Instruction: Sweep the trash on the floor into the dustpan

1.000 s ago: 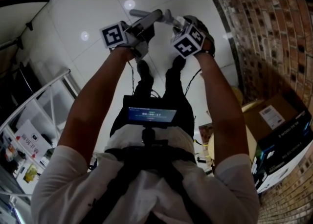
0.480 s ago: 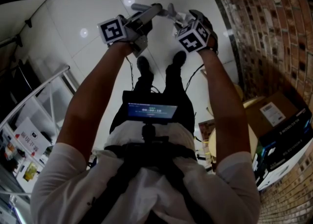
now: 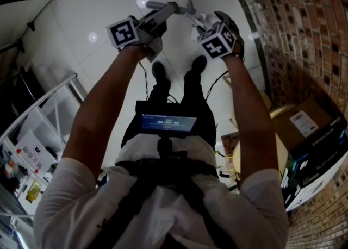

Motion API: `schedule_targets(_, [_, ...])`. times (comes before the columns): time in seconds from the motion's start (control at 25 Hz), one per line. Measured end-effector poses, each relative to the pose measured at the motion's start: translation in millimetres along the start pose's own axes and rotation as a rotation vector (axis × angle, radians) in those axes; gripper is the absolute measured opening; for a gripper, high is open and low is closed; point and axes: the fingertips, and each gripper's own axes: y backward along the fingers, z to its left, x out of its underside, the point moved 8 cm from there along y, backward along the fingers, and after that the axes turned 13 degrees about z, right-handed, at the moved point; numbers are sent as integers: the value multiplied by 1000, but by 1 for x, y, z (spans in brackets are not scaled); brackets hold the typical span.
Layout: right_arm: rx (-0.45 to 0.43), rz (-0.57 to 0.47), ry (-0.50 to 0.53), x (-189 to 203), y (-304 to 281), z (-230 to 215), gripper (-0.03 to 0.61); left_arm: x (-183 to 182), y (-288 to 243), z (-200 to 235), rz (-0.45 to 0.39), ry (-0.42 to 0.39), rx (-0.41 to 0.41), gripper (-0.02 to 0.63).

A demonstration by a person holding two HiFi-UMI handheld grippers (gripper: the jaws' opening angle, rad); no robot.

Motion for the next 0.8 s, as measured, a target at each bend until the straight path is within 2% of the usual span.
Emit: schedule_targets(0.8, [52,44,-54,43,6,0,344,9,1,4,56,-18,-22,270])
